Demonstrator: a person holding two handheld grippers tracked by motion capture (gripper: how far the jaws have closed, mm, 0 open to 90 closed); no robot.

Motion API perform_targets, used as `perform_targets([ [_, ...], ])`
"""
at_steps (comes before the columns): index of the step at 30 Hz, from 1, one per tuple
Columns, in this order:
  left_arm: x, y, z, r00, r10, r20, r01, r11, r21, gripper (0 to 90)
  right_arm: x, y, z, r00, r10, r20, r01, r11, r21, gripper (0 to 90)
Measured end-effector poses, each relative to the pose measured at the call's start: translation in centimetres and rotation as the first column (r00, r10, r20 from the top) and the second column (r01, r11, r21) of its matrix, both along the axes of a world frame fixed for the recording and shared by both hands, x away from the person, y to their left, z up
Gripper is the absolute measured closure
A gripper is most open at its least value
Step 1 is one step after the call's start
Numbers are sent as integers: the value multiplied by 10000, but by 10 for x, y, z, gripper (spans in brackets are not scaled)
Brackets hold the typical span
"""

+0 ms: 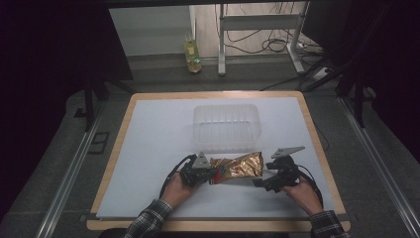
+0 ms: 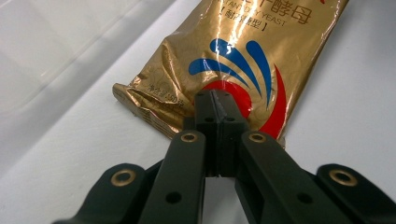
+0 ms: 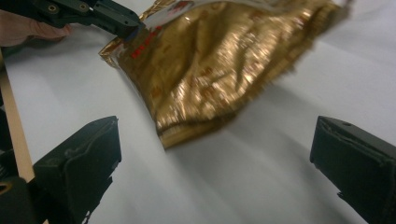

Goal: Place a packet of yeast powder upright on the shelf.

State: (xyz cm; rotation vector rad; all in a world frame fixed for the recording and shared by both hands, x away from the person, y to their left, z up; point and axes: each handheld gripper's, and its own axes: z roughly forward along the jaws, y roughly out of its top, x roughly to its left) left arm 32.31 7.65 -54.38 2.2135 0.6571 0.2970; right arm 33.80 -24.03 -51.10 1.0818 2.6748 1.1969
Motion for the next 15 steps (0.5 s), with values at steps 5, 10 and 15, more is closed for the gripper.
perform_targets([
  [5,0,0,0,10000,35,-57,-35,10000,-58,897,9,11,-1,9993,215,-298,-207,9994,260,24],
  [10,-1,0,0,10000,43,7,-43,10000,-23,897,18,20,-1,9974,263,-673,-219,9976,660,35],
  [15,-1,0,0,10000,45,26,-45,10000,2,897,24,29,1,9945,391,-971,-295,9946,990,45],
])
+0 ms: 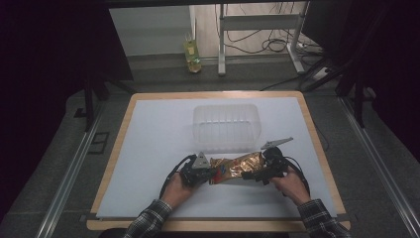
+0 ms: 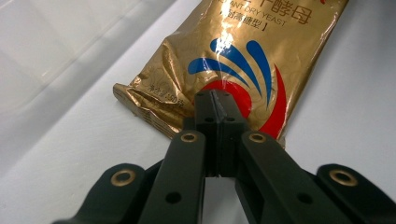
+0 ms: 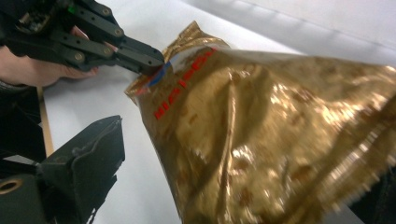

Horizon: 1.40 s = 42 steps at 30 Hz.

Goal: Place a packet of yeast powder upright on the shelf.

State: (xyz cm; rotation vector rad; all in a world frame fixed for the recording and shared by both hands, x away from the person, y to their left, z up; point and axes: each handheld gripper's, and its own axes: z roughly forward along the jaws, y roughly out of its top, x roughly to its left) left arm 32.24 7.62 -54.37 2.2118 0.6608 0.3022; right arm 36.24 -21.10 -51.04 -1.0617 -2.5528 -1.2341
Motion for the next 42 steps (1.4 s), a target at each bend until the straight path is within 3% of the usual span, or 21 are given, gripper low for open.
perform_targets([
  [11,0,0,0,10000,-17,-5,17,10000,-7,895,6,15,7,9997,-68,-236,73,9998,204,51],
  [15,0,0,0,10000,-16,-12,16,10000,-14,895,8,19,7,9989,-196,-432,196,9998,-10,52],
  [20,0,0,0,10000,30,-3,-30,10000,-29,884,12,16,13,9925,-1094,-549,1100,9939,86,367],
  [23,0,1,0,10000,55,-1,-55,10000,-37,870,14,12,16,9865,-1387,-874,1431,9886,463,503],
  [24,0,1,0,10000,55,-1,-55,10000,-37,867,14,12,16,9865,-1387,-874,1431,9886,463,503],
  [27,-1,1,1,9998,90,171,-90,10000,14,849,16,7,18,9759,-1527,-1558,1705,9794,1083,620],
  [36,-4,3,6,9994,134,322,-132,9999,-82,780,15,8,27,9747,-1447,-1704,1681,9769,1320,673],
  [42,-9,7,12,9990,45,440,-29,9994,-350,714,11,9,40,9802,-1449,-1353,1615,9794,1210,683],
])
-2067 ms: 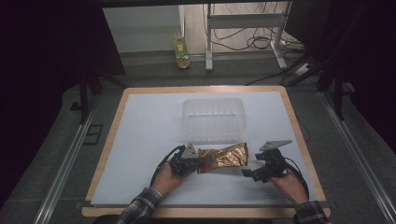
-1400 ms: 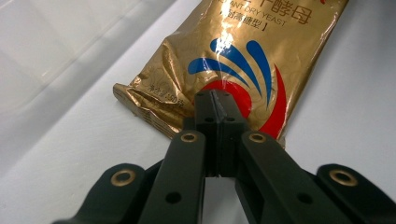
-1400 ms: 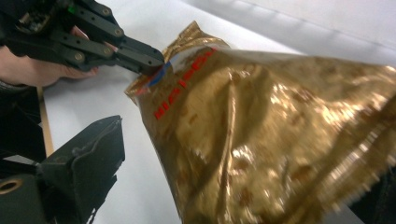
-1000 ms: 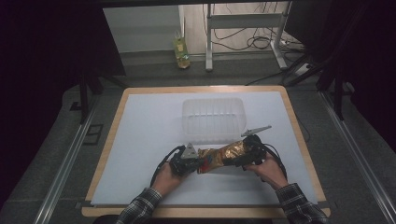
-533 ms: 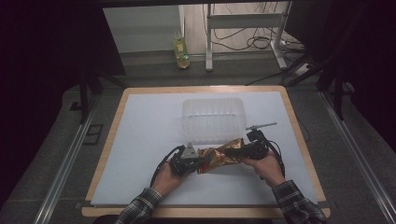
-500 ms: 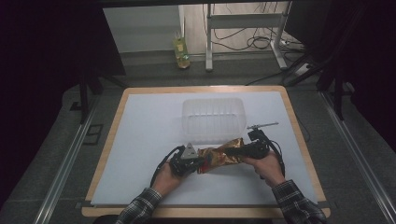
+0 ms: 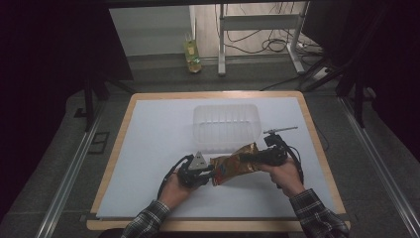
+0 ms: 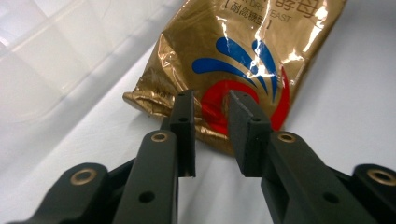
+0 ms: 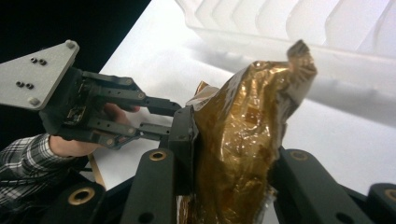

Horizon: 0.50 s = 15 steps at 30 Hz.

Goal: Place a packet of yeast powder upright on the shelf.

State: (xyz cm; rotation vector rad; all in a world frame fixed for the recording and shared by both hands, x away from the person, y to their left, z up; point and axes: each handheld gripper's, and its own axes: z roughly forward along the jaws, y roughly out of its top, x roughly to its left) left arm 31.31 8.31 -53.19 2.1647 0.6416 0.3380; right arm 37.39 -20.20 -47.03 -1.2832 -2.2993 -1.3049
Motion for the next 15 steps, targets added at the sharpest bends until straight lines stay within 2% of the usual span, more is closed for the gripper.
perform_targets([
  [5,-3,4,3,10000,74,62,-74,9999,-152,664,-2,-1,7,9999,-73,145,75,9998,-174,689],
  [15,-13,7,5,9993,40,360,-33,9998,-194,479,-4,-7,21,9992,-162,363,171,9995,-254,696],
])
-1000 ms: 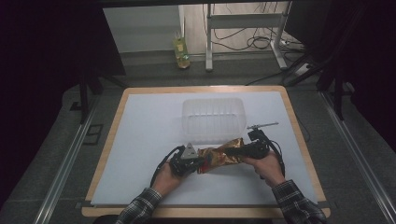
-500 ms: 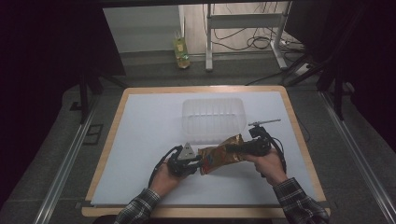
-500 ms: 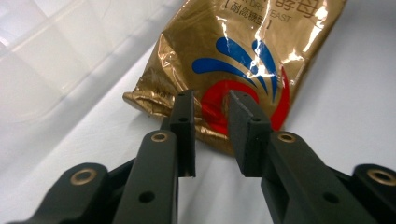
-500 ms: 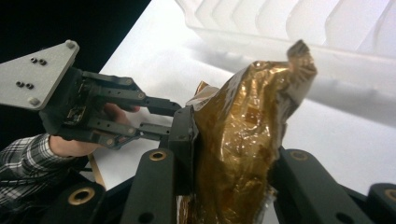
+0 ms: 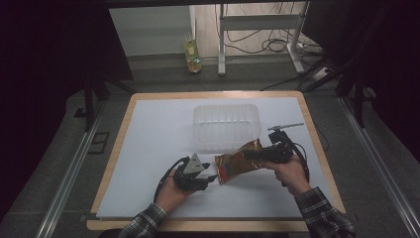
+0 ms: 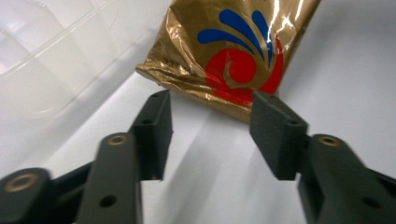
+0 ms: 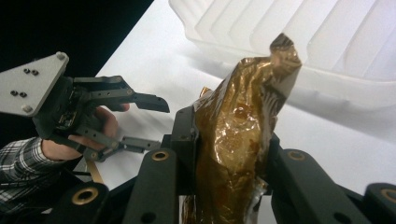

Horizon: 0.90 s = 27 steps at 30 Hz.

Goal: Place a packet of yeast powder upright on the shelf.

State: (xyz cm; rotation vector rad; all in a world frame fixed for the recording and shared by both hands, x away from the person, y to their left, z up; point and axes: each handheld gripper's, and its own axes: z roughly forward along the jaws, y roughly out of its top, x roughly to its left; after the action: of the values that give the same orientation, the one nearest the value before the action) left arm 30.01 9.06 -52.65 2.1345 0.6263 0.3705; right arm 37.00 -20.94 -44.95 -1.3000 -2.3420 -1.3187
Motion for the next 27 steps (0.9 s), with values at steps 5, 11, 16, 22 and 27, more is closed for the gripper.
perform_targets([
  [5,-2,0,0,10000,-58,24,59,9999,-133,348,0,-3,7,9999,-75,82,75,10000,8,697],
  [11,-3,2,1,10000,36,-81,-39,9993,-378,227,0,-6,16,9997,-164,171,163,9999,49,698],
  [16,-2,3,0,9997,88,-221,-99,9986,-529,175,-1,-10,23,9994,-263,231,261,9996,85,698],
  [22,-5,0,-2,10000,-3,-63,2,9996,-285,79,0,-15,29,9990,-376,255,373,9992,131,699],
  [27,-7,-2,-3,9999,-104,-85,101,9996,-262,43,0,-17,34,9983,-481,320,476,9988,148,699],
])
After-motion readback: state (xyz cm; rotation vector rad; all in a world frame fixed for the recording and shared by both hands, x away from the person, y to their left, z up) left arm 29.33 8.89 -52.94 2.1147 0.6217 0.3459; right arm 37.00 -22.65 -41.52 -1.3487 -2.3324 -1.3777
